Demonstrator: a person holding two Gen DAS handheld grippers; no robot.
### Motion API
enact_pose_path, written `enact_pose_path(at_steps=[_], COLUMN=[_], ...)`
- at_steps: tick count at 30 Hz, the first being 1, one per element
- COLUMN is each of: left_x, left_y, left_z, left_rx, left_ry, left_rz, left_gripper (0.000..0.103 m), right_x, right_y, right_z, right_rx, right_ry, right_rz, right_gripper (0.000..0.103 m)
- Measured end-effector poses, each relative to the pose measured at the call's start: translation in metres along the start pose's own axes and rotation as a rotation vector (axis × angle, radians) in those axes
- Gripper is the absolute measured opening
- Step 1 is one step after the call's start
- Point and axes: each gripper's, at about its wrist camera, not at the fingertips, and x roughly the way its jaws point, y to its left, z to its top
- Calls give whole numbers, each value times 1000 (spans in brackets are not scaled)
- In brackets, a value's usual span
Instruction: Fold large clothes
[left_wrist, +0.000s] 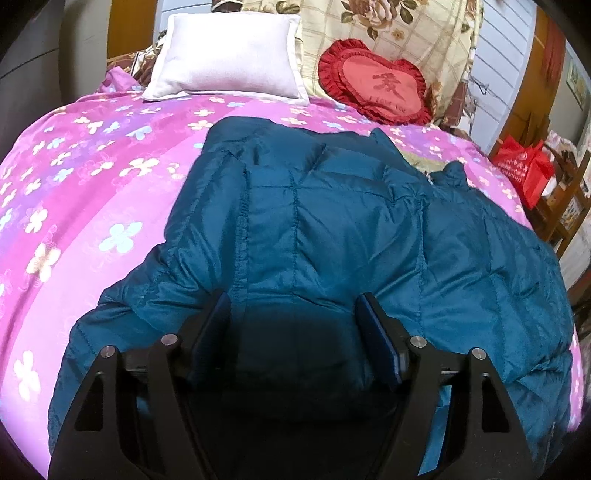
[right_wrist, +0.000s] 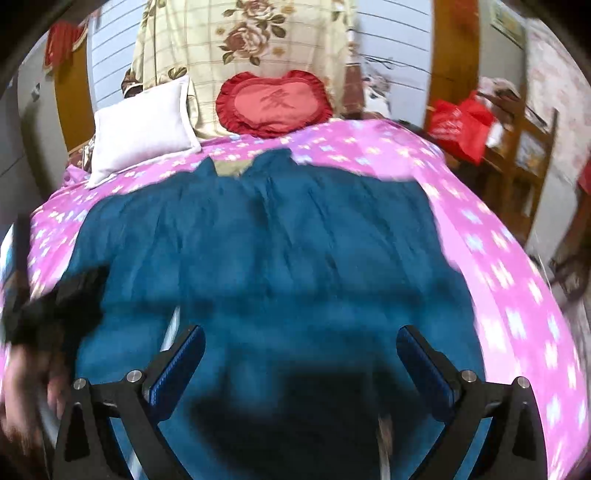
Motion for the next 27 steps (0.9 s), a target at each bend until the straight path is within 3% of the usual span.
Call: enact_pose_path(at_steps=[2, 3, 5, 8, 12, 14, 19, 27], left_x=[1, -4, -28, -67, -75, -81, -76, -76], left_y=[-7, -10, -8, -5, -7, -5, -2, -2], left_z=[2, 3, 1, -27, -82, -96, -102, -103], left_rx=[50, 95, 79, 80, 172, 181, 166, 173], left_ry=[19, 39, 35, 32, 151, 112, 83, 89], left_rz=[12, 36, 30, -21, 41, 49, 71, 78], left_gripper=[81, 80, 80, 80, 81, 82, 92, 92], right_x=[-10, -4, 13, 11, 11, 13, 12, 10], right_y=[-15, -24, -35, -38, -40, -38, -36, -33], right_z=[-34, -49, -60, -61, -62, -61, -65, -69], right_rx=[13, 40, 88, 21, 0, -12, -12, -39], right_ry=[-5, 60, 201, 186, 183, 185, 184, 183], right_rz=[-24, -11, 44, 85, 95, 79, 67, 62], right_gripper=[103, 103, 103, 103, 103, 103, 103, 103])
